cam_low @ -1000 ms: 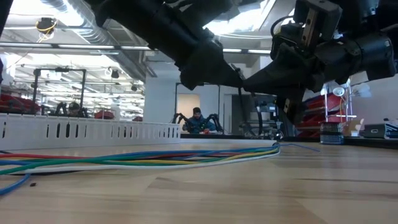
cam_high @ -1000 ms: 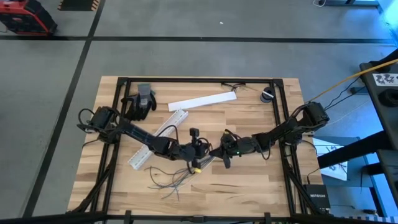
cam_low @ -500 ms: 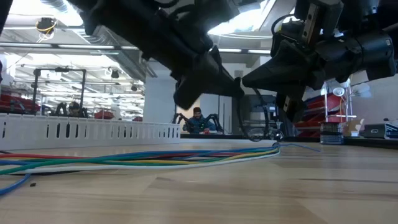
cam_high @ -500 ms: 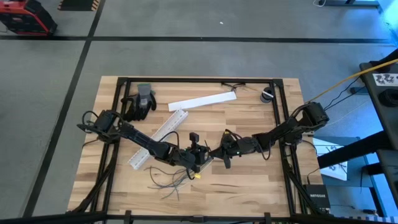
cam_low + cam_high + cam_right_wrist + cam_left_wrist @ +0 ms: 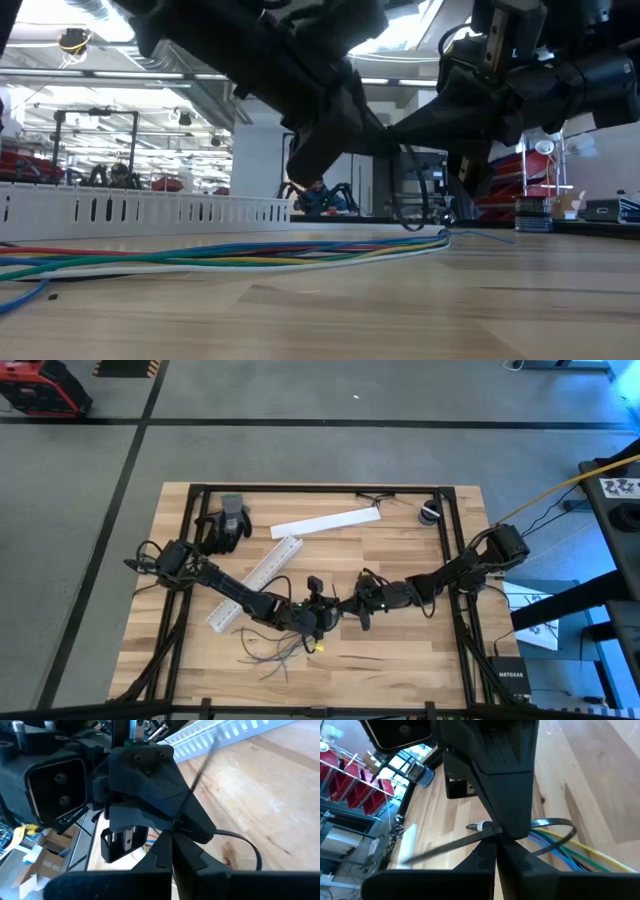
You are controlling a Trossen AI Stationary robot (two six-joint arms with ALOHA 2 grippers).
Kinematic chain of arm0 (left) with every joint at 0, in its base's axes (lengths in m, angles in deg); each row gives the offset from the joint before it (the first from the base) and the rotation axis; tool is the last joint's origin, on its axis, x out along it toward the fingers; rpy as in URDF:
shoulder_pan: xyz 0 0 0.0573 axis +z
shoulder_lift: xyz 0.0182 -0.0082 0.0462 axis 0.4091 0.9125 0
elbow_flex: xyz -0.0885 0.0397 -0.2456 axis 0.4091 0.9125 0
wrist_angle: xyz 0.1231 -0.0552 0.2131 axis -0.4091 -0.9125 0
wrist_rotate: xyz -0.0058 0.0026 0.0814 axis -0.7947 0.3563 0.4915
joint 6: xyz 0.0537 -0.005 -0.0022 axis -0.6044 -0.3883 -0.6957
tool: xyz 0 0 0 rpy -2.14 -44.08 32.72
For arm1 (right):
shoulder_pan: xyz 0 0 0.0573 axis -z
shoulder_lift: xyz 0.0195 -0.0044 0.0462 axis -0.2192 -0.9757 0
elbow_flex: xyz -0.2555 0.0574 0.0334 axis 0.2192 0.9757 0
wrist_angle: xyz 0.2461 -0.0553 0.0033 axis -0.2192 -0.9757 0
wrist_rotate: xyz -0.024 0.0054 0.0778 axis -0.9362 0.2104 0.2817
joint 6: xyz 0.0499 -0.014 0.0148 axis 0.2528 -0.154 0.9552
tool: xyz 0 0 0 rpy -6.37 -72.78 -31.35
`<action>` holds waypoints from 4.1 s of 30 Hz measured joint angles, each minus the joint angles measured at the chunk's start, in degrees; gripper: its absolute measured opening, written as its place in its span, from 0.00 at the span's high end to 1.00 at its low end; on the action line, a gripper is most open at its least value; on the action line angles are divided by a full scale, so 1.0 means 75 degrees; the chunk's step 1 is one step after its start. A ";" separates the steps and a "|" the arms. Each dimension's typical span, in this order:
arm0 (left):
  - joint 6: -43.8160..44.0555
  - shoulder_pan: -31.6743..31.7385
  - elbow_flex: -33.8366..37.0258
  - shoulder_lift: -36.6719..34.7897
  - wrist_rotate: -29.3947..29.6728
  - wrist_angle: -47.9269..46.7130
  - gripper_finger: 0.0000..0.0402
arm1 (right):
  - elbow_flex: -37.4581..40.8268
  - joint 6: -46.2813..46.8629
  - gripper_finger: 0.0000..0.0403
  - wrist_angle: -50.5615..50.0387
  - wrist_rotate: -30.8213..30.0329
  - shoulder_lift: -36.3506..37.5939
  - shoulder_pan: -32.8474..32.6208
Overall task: Ziptie cables
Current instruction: Wrap the zip tie on the cables
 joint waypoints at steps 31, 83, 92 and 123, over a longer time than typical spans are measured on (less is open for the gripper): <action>0.0736 -0.0225 -0.0007 -0.0117 -0.0033 0.0437 1.00 | -0.0017 -0.3622 0.52 -0.3532 0.0426 0.3564 0.0280; 0.0801 -0.0203 -0.0004 -0.0125 -0.0005 0.0111 1.00 | -0.2544 -0.5366 1.00 -0.6460 0.1314 0.2378 0.1102; 0.1072 -0.0158 -0.0007 -0.0125 -0.0027 -0.0282 1.00 | -0.3633 -0.6093 1.00 -0.8194 0.0892 0.2397 0.1105; 0.1268 -0.0120 0.0008 -0.0122 -0.0034 -0.0701 1.00 | -0.4497 -0.6413 1.00 -1.0303 -0.0181 0.3858 0.1107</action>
